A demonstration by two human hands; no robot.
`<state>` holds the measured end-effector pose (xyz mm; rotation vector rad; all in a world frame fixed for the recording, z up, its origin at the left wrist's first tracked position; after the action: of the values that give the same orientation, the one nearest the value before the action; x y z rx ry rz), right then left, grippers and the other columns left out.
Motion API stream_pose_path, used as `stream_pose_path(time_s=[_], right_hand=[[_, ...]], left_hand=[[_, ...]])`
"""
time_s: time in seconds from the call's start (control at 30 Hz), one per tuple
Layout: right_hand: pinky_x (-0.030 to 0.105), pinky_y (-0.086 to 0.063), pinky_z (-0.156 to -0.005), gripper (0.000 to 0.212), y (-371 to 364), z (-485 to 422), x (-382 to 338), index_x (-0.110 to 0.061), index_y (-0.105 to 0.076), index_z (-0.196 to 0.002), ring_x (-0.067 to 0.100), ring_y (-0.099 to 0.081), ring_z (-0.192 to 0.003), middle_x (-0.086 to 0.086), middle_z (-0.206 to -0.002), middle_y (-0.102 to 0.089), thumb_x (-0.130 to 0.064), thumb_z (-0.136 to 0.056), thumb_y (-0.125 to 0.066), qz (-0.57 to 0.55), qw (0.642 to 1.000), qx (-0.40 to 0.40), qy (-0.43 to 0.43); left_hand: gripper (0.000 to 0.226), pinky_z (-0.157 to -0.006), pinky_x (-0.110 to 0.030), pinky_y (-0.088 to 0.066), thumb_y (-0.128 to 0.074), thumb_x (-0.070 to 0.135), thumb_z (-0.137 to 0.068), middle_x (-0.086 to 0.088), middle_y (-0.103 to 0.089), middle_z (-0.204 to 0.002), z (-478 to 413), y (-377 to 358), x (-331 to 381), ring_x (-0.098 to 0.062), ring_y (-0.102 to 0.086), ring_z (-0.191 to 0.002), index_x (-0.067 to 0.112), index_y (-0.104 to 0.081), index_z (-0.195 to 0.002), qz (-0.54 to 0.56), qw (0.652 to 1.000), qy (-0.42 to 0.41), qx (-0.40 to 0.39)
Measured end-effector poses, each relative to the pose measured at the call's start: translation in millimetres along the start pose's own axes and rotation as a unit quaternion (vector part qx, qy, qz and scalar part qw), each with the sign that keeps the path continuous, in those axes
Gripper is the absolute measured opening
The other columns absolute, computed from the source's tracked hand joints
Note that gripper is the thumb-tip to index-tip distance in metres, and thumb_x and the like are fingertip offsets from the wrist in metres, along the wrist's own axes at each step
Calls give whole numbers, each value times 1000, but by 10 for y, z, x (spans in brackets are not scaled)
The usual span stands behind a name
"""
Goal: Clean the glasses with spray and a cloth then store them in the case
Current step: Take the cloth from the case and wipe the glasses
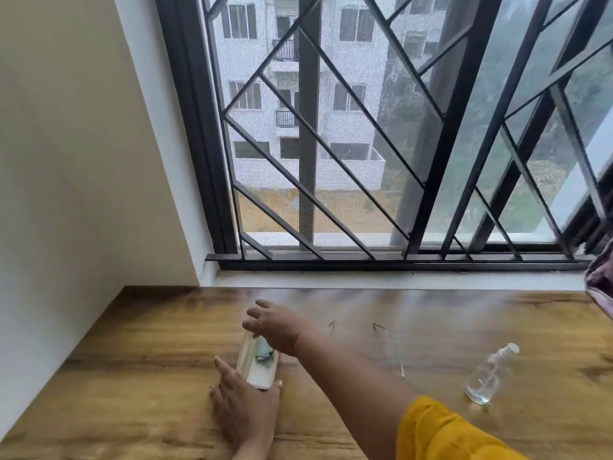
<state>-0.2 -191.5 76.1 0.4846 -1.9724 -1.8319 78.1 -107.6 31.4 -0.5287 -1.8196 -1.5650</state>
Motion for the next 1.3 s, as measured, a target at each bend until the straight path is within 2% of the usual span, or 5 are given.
stream_pose_path(time_s=[0.3,0.57,1.07,1.2,1.3], right_hand=[[48,-40,-103,41,8,115,36,-7,-46,-131,39,-35,-129,19,-131,-48,-2,-90,-43,2,1000,-26,8],[40,-39,-99,34,71,58,5,-7,-50,-127,36,-38,-127,15,-126,-52,-7,-94,-40,17,999,-26,20],[36,-8,-116,59,3,117,61,-8,-11,-146,25,-8,-144,12,-155,-16,-21,-97,-39,-47,998,20,-36],[42,-42,-97,37,107,320,362,1,-56,-115,36,-49,-109,21,-116,-57,-19,-84,-57,-42,980,91,-171],[39,-39,-90,28,-26,333,294,-6,-67,-100,31,-47,-101,13,-102,-62,-25,-81,-59,-22,985,10,-169]], left_hand=[[130,-105,-49,-31,-90,29,-43,-34,-48,-126,-10,-33,-53,-45,-41,-119,-6,-12,-141,16,1000,8,9],[137,-100,-44,-31,-90,27,-41,-33,-49,-125,-33,-53,-67,-42,-45,-114,-7,-4,-142,9,1000,21,-2],[143,-96,-46,-35,-92,33,-34,-39,-54,-115,-27,-2,-87,-44,-52,-107,-16,-7,-138,0,999,54,-2],[145,-92,-47,-41,-93,33,-30,-40,-56,-109,-39,-15,-77,-45,-55,-101,-18,-9,-136,1,999,43,-10],[145,-87,-48,-43,-93,34,-25,-41,-58,-99,-48,-77,-74,-46,-58,-92,-20,-14,-134,-8,999,30,-31]])
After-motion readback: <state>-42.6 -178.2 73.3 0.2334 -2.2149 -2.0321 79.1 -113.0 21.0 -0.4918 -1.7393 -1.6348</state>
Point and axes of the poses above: each hand's wrist, its own z-axis away from the middle knuckle, its own y-axis out of the back of the hand, x = y × z, the point moved 10 cm from there along -z, towards the middle knuckle
